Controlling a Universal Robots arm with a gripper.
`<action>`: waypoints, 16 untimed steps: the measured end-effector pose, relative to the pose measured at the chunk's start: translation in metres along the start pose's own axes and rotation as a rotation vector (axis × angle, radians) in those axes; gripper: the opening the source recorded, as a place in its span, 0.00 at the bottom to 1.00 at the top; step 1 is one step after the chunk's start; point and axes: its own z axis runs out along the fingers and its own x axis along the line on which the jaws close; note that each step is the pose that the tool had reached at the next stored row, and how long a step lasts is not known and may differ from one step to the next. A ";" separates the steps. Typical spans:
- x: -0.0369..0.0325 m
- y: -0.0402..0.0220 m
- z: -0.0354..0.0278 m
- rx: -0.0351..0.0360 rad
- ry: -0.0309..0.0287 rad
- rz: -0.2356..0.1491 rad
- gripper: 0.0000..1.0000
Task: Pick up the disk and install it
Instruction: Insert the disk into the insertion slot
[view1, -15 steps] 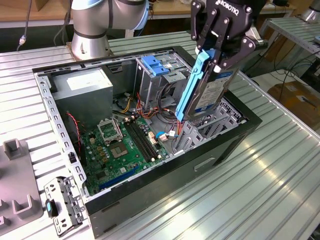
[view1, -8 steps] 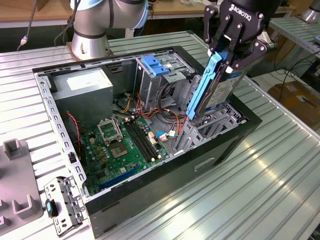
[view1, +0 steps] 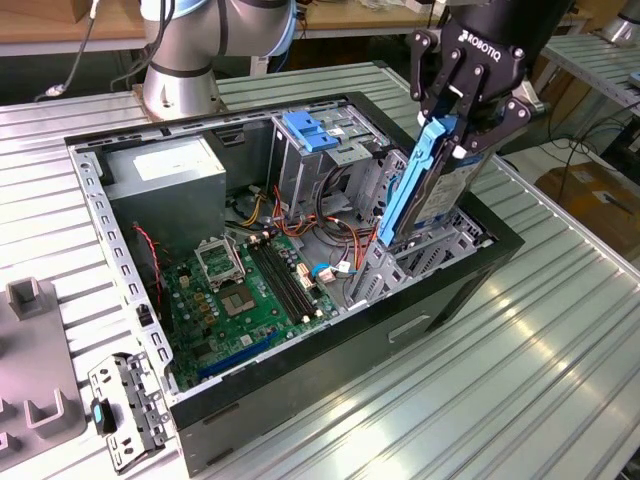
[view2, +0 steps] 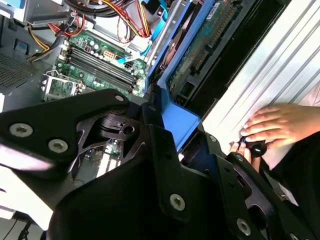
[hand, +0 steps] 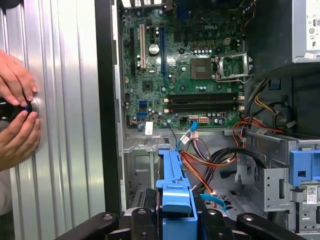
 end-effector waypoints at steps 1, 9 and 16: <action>0.0000 0.0000 0.0002 0.0002 0.0002 -0.002 0.37; 0.0004 -0.0015 0.0029 0.0062 -0.0028 -0.048 0.37; 0.0003 -0.0030 0.0059 0.0053 -0.0010 -0.020 0.37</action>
